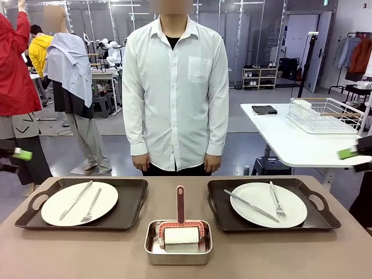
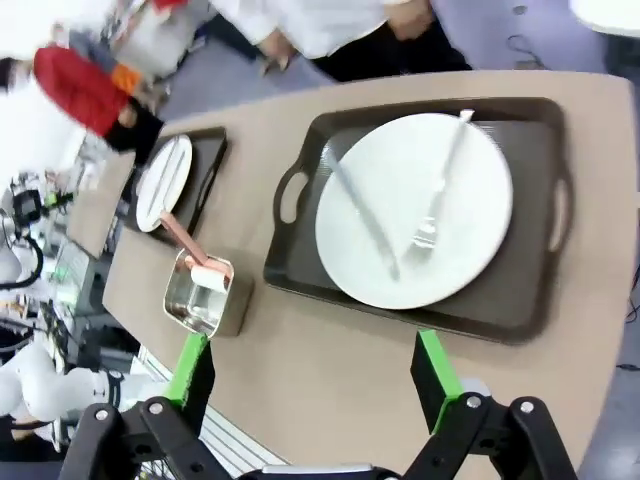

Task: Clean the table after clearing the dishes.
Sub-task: When the left (or right) Handle tray is removed, use the left hand (or right hand) to clean the left (or right) side of the table with the Lint Roller.

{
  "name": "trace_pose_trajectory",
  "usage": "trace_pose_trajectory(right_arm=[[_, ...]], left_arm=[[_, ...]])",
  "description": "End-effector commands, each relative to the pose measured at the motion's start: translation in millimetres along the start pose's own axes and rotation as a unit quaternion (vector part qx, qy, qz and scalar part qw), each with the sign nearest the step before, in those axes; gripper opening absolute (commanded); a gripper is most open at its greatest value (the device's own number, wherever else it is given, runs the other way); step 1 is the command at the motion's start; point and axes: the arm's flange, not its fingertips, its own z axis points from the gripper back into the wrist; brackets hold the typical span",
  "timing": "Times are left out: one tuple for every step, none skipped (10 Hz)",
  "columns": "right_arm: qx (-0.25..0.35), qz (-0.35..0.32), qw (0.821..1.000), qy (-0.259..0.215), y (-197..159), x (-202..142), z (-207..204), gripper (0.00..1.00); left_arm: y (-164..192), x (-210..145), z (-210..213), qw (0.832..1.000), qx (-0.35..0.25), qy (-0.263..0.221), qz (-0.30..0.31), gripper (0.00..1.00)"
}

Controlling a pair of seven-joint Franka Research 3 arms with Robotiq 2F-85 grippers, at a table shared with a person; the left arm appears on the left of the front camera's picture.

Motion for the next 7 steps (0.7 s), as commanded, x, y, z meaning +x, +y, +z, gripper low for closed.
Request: trace_pose_trajectory(right_arm=[[0.025, -0.041, 0.998, -0.048, -36.7, -9.0, 30.2, 1.0], [0.026, -0.07, 0.994, -0.074, -58.8, -15.9, 52.1, 1.0], [0.034, -0.094, 0.989, -0.107, -77.6, -26.1, 72.9, 1.0], [0.034, -0.112, 0.986, -0.121, -89.1, -32.6, 83.2, 1.0], [0.035, -0.131, 0.981, -0.138, -98.5, -37.0, 89.5, 1.0], [0.035, -0.148, 0.977, -0.152, -107.1, -41.1, 94.4, 1.0], [0.037, -0.155, 0.974, -0.158, -111.7, -44.1, 97.4, 1.0]], left_arm=[[23.2, -0.6, 15.8, 0.999, 0.0, -0.034, 0.028, 1.0], [36.7, -7.4, 32.8, 0.998, 0.009, -0.05, 0.04, 1.0], [48.0, -15.0, 47.6, 0.995, 0.012, -0.078, 0.062, 1.0], [54.1, -19.2, 54.4, 0.994, 0.018, -0.082, 0.069, 1.0], [56.8, -21.6, 59.7, 0.993, 0.022, -0.09, 0.078, 1.0], [58.7, -24.8, 68.8, 0.99, 0.027, -0.109, 0.086, 1.0], [56.9, -27.7, 76.1, 0.989, 0.03, -0.119, 0.088, 1.0]])
